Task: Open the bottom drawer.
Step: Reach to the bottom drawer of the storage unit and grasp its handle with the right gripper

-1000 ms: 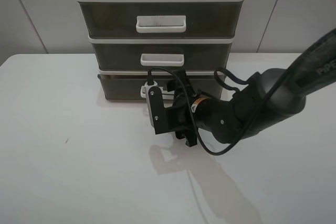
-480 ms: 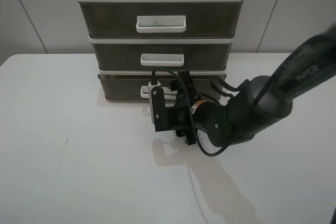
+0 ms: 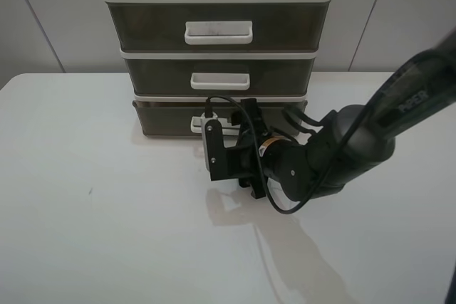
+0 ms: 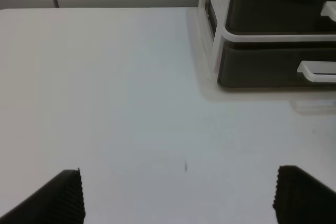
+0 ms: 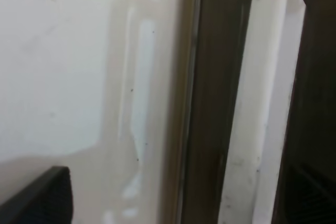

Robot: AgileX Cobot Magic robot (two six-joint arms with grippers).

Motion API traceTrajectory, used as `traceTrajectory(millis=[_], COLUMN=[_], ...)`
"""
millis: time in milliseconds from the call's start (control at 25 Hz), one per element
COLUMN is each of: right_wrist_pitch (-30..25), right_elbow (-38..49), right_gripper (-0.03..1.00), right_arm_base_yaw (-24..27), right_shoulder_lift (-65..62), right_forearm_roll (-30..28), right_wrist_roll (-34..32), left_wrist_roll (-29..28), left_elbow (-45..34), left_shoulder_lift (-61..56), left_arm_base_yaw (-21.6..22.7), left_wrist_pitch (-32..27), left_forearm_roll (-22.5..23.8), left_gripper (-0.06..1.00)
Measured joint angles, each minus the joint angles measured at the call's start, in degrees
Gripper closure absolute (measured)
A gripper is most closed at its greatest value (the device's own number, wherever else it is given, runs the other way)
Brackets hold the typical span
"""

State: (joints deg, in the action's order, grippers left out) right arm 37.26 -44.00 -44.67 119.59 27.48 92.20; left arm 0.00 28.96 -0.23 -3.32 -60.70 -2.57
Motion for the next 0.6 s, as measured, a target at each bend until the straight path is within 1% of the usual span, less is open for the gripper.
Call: traceTrajectory(millis=[120, 320, 400, 520, 600], right_wrist_pitch=[-0.3, -1.2, -1.6, -4.6, -7.6], right_elbow=[0.0, 0.0, 0.0, 0.0, -0.6], right_gripper=[0.17, 0.17, 0.17, 0.17, 0.17], right_arm_base_yaw=[-1.0, -1.1, -1.1, -1.0, -0.9], right_shoulder_lift=[-0.5, -0.7, -0.9, -1.9, -2.5], right_forearm_roll=[0.0, 0.9, 1.8, 4.0, 4.8], right_wrist_roll=[0.0, 0.6, 3.2, 8.2, 10.6], left_wrist_roll=[0.0, 0.0, 0.0, 0.0, 0.0], left_elbow=[0.0, 0.0, 0.0, 0.0, 0.0], left_shoulder_lift=[0.0, 0.0, 0.0, 0.0, 0.0], left_arm_base_yaw=[0.0, 0.0, 0.0, 0.0, 0.0], left_wrist_pitch=[0.0, 0.0, 0.0, 0.0, 0.0], left_forearm_roll=[0.0, 0.0, 0.0, 0.0, 0.0], left_gripper=[0.2, 0.2, 0.2, 0.2, 0.2])
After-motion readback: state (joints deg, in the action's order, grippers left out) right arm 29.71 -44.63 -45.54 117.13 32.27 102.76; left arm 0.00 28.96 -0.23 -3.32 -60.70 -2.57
